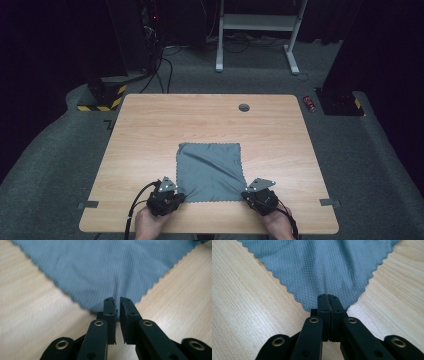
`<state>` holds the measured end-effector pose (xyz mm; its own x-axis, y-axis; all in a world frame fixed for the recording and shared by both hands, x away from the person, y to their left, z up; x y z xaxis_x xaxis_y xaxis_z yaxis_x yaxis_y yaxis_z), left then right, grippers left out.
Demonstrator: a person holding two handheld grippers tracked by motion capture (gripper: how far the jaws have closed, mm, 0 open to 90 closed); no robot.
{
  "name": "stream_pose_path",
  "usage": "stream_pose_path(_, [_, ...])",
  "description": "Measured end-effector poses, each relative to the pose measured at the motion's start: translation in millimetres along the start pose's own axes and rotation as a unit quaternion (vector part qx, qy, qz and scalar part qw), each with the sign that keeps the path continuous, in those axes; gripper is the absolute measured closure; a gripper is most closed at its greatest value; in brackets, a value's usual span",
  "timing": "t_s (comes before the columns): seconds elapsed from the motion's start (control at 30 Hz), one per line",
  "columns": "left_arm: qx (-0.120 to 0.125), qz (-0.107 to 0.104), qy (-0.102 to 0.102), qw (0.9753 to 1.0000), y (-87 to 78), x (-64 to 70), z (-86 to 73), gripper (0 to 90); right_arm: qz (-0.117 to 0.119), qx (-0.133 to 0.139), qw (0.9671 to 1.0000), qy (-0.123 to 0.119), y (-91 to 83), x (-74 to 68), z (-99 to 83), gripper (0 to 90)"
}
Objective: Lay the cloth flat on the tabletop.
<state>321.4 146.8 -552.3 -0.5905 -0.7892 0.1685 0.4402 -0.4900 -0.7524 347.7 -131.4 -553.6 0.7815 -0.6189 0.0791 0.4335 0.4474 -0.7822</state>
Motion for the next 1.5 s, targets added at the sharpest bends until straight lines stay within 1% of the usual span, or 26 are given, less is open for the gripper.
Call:
stream_pose_path(0.07, [-0.002,0.003,-0.008,1.0000,-3.4,-2.5,-8.5,83.1,0.003,0.000,1.0000,0.002,0.5,-0.3,-0.4,89.0])
stream_pose_path(0.13, [0.002,0.006,-0.017,0.9998,-7.3,-5.7,-13.2,83.2,0.007,0.003,0.9999,0.007,0.0,-0.3,-0.1,88.8])
stream_pose_path(0.2, [0.006,0.009,-0.023,0.9997,-10.8,-8.4,-15.3,83.0,0.011,0.008,0.9998,0.013,-1.3,0.5,0.5,88.3])
stream_pose_path(0.27, [0.017,0.008,-0.032,0.9993,-14.2,-9.5,-15.3,81.6,0.012,0.013,0.9996,0.021,-3.0,0.9,1.1,85.4])
stream_pose_path(0.37, [0.029,0.005,-0.028,0.9992,-16.6,-6.2,-11.8,75.8,0.009,0.021,0.9995,0.024,-5.4,1.3,1.7,83.1])
stream_pose_path(0.47, [0.030,0.014,-0.014,0.9994,-12.7,-0.9,-7.4,69.9,0.007,0.024,0.9995,0.022,-7.1,0.5,1.1,83.2])
stream_pose_path(0.6, [0.030,0.019,-0.013,0.9993,-4.6,0.0,-3.8,65.1,0.008,0.026,0.9994,0.023,-8.9,-1.9,-0.5,83.1])
stream_pose_path(0.67, [0.028,0.022,-0.020,0.9992,0.2,-1.2,-2.7,63.2,0.009,0.026,0.9993,0.024,-8.3,-2.3,-1.7,82.2])
stream_pose_path(0.77, [0.030,0.024,-0.022,0.9990,4.0,-3.5,-2.1,61.0,0.009,0.019,0.9994,0.027,-4.3,-2.1,-5.0,81.0])
stream_pose_path(0.8, [0.030,0.029,-0.017,0.9990,3.6,-4.8,-2.5,60.6,0.009,0.016,0.9995,0.026,-2.5,-1.5,-6.5,81.1])
stream_pose_path(0.83, [0.031,0.031,-0.016,0.9989,3.5,-4.8,-2.9,60.1,0.010,0.019,0.9993,0.030,-2.7,-1.7,-7.3,82.1])
stream_pose_path(0.9, [0.030,0.036,-0.010,0.9988,2.5,-5.1,-4.2,58.2,0.012,0.014,0.9996,0.024,-3.7,-3.1,-7.8,84.9])
stream_pose_path(1.0, [0.026,0.048,0.006,0.9985,-0.6,-6.0,-7.8,57.0,0.022,0.010,0.9997,0.010,-6.2,-10.3,-9.4,87.0])
stream_pose_path(1.07, [0.021,0.052,0.009,0.9984,-3.4,-6.6,-10.5,56.6,0.023,0.008,0.9997,0.006,-8.3,-14.0,-11.3,86.7])
stream_pose_path(1.13, [0.016,0.054,0.004,0.9984,-5.8,-6.6,-11.6,56.5,0.022,0.009,0.9997,0.008,-9.3,-14.2,-12.3,83.6])
stream_pose_path(1.17, [0.020,0.055,0.008,0.9983,-7.3,-5.4,-11.4,56.5,0.019,0.010,0.9997,0.013,-9.3,-13.4,-12.2,81.9])
stream_pose_path(1.2, [0.026,0.052,0.011,0.9982,-8.5,-2.9,-10.4,56.8,0.016,0.011,0.9997,0.015,-9.3,-12.0,-11.2,80.8])
stream_pose_path(1.23, [0.026,0.052,0.011,0.9982,-8.5,-2.9,-10.4,56.8,0.014,0.014,0.9996,0.020,-9.3,-10.9,-9.6,79.9])
stream_pose_path(1.27, [0.033,0.045,0.024,0.9981,-9.2,3.8,-6.2,56.9,0.011,0.018,0.9995,0.022,-9.3,-9.2,-7.4,79.3])
stream_pose_path(1.33, [0.037,0.038,0.036,0.9979,-7.2,12.7,-1.0,58.3,0.003,0.023,0.9994,0.027,-8.6,-6.4,-1.6,78.4])
stream_pose_path(1.37, [0.035,0.038,0.048,0.9975,-5.1,15.4,1.9,59.3,0.001,0.025,0.9993,0.027,-7.7,-4.5,1.7,78.4])
stream_pose_path(1.43, [0.029,0.033,0.060,0.9973,1.2,20.1,5.7,63.0,-0.005,0.027,0.9992,0.030,-4.9,-0.2,7.6,78.5])
stream_pose_path(1.5, [0.017,0.033,0.068,0.9970,8.9,20.1,7.1,68.1,-0.007,0.026,0.9990,0.034,-1.0,4.0,11.8,78.5])
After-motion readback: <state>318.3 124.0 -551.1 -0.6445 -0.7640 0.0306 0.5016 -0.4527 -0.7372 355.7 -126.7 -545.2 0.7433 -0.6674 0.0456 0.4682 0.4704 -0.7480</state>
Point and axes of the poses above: each handheld gripper's, and its own axes: y roughly forward along the jaws, z roughly out of its top, x roughly to its right, the point moved 6 cm from there along y, roughly forward along the jaws, and after that the axes turned 3 degrees about -y, right-handed, at the moved point
